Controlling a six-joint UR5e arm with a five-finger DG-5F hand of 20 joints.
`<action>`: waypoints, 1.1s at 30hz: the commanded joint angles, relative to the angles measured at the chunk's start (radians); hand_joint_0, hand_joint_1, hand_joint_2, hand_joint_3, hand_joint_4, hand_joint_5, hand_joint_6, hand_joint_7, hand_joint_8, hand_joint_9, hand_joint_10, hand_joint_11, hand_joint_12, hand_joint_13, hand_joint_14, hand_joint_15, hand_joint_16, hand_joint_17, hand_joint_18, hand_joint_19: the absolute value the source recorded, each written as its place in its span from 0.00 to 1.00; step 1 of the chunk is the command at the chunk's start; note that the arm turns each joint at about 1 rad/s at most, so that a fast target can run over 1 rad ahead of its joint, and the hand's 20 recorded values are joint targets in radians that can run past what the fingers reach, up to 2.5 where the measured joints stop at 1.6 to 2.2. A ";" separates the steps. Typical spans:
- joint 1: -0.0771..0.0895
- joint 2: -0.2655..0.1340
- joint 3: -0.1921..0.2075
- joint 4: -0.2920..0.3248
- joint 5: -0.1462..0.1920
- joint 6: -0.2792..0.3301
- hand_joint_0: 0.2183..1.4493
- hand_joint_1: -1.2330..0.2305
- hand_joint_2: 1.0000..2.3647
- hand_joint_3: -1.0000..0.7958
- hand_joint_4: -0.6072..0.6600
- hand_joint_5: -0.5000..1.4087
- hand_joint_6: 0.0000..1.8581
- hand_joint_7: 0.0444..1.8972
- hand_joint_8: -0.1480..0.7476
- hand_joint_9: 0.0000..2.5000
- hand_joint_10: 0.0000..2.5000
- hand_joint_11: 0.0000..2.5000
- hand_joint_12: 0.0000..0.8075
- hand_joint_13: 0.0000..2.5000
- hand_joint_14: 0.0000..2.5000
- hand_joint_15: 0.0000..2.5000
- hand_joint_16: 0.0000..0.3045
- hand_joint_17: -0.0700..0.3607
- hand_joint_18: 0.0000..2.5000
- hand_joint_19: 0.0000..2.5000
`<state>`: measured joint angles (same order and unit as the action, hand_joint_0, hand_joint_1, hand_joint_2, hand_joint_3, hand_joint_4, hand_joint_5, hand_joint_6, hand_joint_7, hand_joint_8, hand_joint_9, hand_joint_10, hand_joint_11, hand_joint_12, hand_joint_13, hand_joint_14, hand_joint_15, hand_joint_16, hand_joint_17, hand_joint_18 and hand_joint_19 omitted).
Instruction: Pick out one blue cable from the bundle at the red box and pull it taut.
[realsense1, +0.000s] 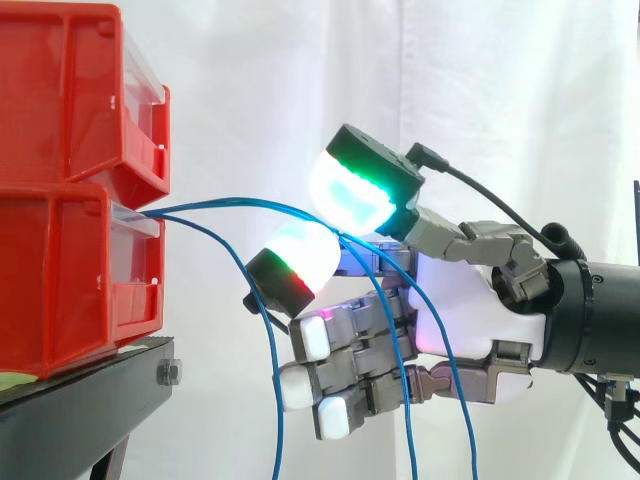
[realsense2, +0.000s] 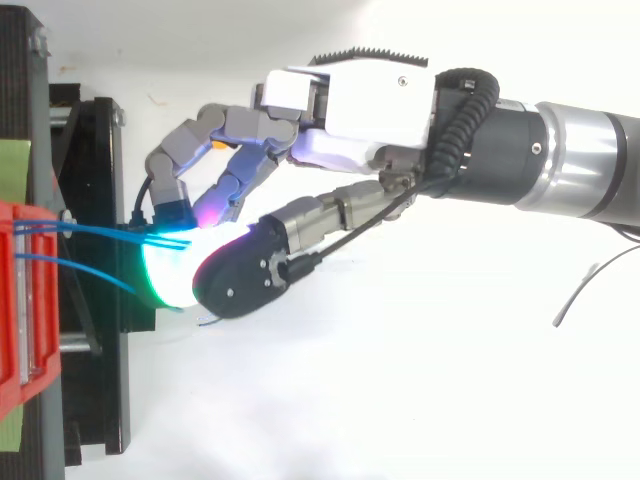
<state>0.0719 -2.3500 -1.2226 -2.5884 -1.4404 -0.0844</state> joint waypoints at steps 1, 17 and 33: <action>0.000 0.000 0.000 -0.002 0.000 0.000 0.27 0.58 0.00 0.28 0.51 0.18 0.48 0.52 0.48 0.41 0.01 0.28 0.42 0.33 0.01 0.21 0.15 0.40 0.31 0.24; 0.000 0.000 0.000 -0.002 0.000 -0.014 0.28 0.50 0.01 0.40 0.52 0.18 0.43 0.51 0.47 0.36 0.01 0.27 0.43 0.30 0.01 0.22 0.15 0.41 0.27 0.26; 0.000 0.000 0.000 -0.002 0.000 -0.018 0.29 0.38 0.02 0.46 0.52 0.15 0.48 0.48 0.46 0.31 0.01 0.27 0.42 0.29 0.01 0.21 0.15 0.41 0.27 0.24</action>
<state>0.0721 -2.3498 -1.2226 -2.5909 -1.4404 -0.0997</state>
